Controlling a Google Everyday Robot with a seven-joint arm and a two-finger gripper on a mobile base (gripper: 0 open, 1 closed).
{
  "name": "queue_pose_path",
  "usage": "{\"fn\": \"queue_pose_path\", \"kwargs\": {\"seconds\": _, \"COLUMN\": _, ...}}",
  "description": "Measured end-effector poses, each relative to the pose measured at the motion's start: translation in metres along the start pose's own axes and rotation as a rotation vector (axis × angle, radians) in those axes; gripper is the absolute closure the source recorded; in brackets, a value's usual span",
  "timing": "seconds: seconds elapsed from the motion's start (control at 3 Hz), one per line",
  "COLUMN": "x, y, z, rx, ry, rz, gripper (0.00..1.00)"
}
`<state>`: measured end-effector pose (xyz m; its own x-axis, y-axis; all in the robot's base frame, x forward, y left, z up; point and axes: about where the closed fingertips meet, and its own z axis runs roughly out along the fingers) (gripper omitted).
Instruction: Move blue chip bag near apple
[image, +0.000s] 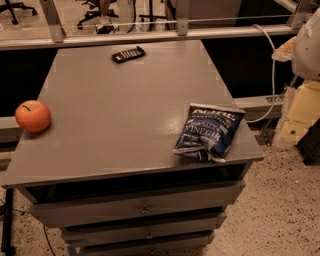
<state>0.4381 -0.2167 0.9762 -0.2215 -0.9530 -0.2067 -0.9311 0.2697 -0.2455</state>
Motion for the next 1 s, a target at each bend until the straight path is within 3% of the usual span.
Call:
{"fn": "queue_pose_path", "kwargs": {"seconds": 0.67, "x": -0.002, "y": -0.001, "z": 0.000, "rx": 0.005, "ry": -0.024, "rz": 0.000, "gripper": 0.00}}
{"fn": "queue_pose_path", "kwargs": {"seconds": 1.0, "x": -0.010, "y": 0.006, "z": 0.027, "rx": -0.030, "ry": -0.094, "rz": 0.008, "gripper": 0.00}}
